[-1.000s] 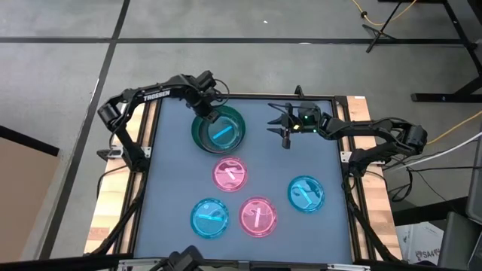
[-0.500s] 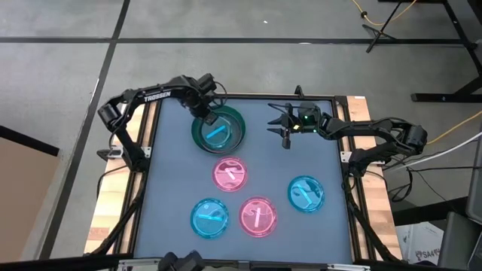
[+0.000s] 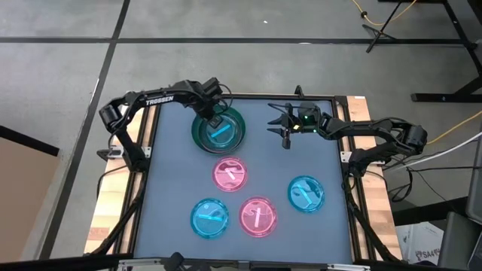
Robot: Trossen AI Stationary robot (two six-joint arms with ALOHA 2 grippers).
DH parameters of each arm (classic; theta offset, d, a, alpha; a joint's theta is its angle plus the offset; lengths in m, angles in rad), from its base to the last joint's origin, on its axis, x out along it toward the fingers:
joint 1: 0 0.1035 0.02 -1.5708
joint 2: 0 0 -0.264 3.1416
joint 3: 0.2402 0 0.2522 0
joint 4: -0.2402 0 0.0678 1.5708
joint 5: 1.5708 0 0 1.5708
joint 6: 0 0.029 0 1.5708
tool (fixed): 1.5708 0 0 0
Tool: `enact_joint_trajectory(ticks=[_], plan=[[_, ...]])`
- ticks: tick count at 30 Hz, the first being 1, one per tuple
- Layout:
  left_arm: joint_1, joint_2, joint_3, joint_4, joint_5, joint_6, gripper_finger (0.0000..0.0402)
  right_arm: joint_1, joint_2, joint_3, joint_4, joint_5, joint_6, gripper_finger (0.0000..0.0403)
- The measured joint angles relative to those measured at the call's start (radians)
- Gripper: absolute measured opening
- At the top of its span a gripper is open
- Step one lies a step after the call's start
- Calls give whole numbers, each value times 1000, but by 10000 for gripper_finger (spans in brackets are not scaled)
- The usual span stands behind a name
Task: Stack plastic plates
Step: Stack the top blue plate on the black plate, then stack the left blue plate on the top blue plate
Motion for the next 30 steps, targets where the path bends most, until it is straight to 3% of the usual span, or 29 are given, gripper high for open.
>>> enact_joint_trajectory(ticks=[13, 30], plan=[[-44, 0, 0, 1, -101, 0, 3, 0, 0, 0, 0, 0, 0, 105], [-45, 0, 0, 0, -99, 0, 85, 0, 0, 0, 0, 0, 0, 105]])
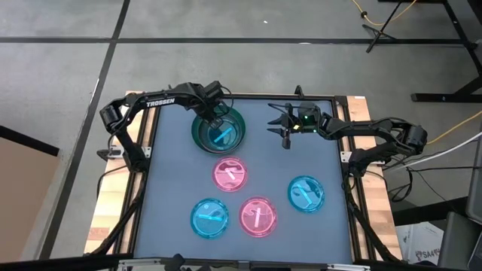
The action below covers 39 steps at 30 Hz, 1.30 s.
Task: Stack plastic plates
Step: Stack the left blue plate on the top blue plate
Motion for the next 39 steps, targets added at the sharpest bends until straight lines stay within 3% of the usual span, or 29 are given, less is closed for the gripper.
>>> enact_joint_trajectory(ticks=[10, 19, 39], plan=[[-2, -4, 0, -2, 15, -1, 80, 0, 0, 0, 0, 0, 0, 105], [-63, -90, 0, -17, 62, -42, 76, 0, 0, 0, -2, 0, 0, 105], [-599, -121, 0, -39, 125, -313, 76, 0, 0, 0, -31, 0, 0, 105]])
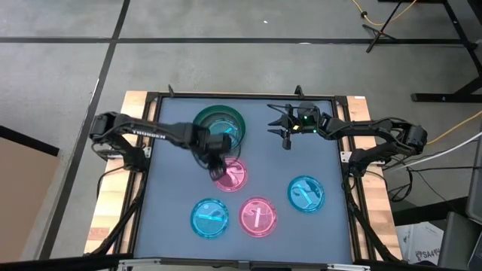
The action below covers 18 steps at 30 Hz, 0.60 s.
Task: Stack plastic plates
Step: Stack the left blue plate on the top blue plate
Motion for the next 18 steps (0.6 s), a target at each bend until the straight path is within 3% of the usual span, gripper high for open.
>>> enact_joint_trajectory(ticks=[9, 18], plan=[[-232, 3, 0, 5, -32, -227, 76, 0, 0, 0, 0, 0, 0, 105], [-380, 22, -1, 0, -109, -448, 76, 0, 0, 0, 0, 0, 0, 105]])
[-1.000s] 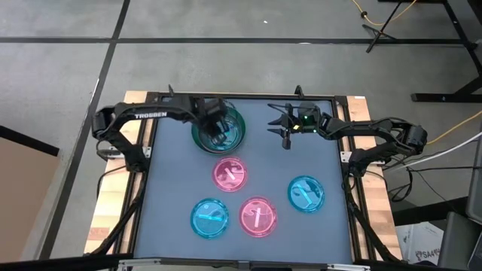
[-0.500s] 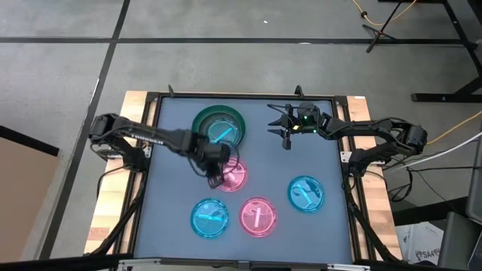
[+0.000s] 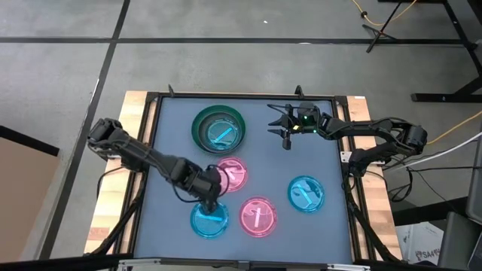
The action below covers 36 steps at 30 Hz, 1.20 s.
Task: Stack plastic plates
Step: Stack the left blue plate on the top blue plate
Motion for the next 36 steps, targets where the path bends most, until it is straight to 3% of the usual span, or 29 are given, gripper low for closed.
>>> enact_joint_trajectory(ticks=[18, 36], plan=[[-27, 175, 0, 5, -10, -43, 76, 0, 0, 0, -5, 0, 0, 105], [10, 254, 0, 23, -11, 85, 75, 0, 0, 0, -12, 3, -3, 105]])
